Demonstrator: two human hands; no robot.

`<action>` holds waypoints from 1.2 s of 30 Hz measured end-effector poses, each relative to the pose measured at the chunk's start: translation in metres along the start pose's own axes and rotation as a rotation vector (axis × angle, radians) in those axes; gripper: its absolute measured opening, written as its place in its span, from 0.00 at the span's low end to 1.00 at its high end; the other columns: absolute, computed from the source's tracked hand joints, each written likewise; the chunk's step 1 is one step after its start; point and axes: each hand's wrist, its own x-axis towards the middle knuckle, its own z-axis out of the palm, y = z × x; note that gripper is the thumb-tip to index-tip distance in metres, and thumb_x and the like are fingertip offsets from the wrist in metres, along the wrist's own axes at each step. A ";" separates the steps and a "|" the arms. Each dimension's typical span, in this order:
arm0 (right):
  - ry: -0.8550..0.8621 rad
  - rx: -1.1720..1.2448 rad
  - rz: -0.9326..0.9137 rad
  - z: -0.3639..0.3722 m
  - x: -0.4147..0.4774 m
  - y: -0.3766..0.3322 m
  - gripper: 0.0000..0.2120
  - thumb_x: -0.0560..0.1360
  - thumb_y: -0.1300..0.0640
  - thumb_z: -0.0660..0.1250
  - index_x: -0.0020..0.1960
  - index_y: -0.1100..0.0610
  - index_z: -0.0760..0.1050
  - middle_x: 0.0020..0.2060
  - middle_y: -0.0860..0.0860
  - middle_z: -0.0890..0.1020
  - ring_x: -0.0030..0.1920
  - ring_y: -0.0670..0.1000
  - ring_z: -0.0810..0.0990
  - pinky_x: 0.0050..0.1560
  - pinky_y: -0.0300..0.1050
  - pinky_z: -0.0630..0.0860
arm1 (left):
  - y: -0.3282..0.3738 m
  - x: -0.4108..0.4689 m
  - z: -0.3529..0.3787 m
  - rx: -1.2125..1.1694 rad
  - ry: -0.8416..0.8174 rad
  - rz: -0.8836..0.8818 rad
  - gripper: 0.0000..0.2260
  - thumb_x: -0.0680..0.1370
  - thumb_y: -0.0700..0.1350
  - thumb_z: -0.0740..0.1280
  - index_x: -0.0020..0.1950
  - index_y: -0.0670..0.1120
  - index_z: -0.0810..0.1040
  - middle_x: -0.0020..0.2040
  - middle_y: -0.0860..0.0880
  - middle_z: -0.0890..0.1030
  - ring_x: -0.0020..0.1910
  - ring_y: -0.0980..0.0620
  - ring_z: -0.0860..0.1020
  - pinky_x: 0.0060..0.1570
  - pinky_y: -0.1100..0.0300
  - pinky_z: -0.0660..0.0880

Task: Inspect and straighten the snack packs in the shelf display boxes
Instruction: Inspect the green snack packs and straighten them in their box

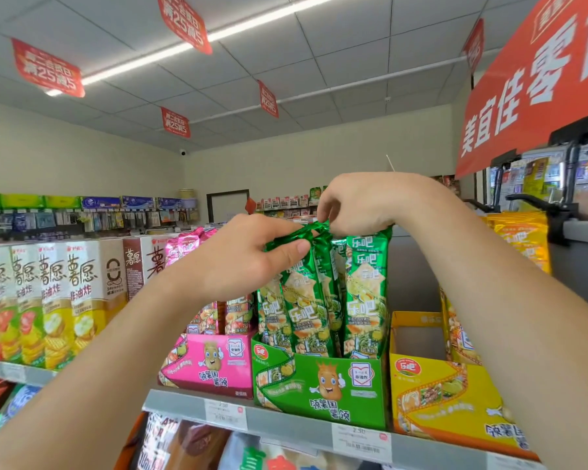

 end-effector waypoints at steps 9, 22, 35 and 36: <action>0.023 -0.147 0.117 0.001 0.023 -0.005 0.11 0.76 0.53 0.68 0.53 0.61 0.80 0.47 0.55 0.82 0.50 0.59 0.81 0.56 0.54 0.77 | -0.001 0.001 -0.001 0.007 -0.008 0.004 0.16 0.74 0.55 0.60 0.50 0.47 0.79 0.43 0.47 0.79 0.42 0.49 0.77 0.45 0.52 0.72; -0.118 -0.044 0.074 0.000 0.019 0.003 0.11 0.76 0.54 0.70 0.57 0.56 0.81 0.50 0.46 0.80 0.50 0.51 0.77 0.47 0.42 0.72 | -0.008 0.029 -0.011 -0.016 -0.272 -0.154 0.14 0.76 0.54 0.68 0.60 0.54 0.72 0.46 0.55 0.77 0.46 0.53 0.75 0.47 0.58 0.71; 0.318 0.173 0.060 -0.015 0.010 -0.002 0.08 0.77 0.60 0.66 0.54 0.57 0.81 0.50 0.58 0.84 0.50 0.58 0.81 0.49 0.47 0.76 | -0.014 0.015 -0.006 -0.002 -0.167 -0.156 0.33 0.70 0.64 0.68 0.72 0.53 0.71 0.66 0.55 0.77 0.65 0.54 0.74 0.68 0.54 0.68; 0.431 0.196 0.067 -0.019 0.009 -0.005 0.08 0.78 0.60 0.65 0.54 0.57 0.81 0.50 0.58 0.84 0.50 0.58 0.81 0.49 0.47 0.75 | -0.014 0.016 -0.006 -0.008 -0.171 -0.158 0.33 0.70 0.63 0.68 0.72 0.52 0.71 0.66 0.54 0.77 0.65 0.54 0.74 0.68 0.53 0.69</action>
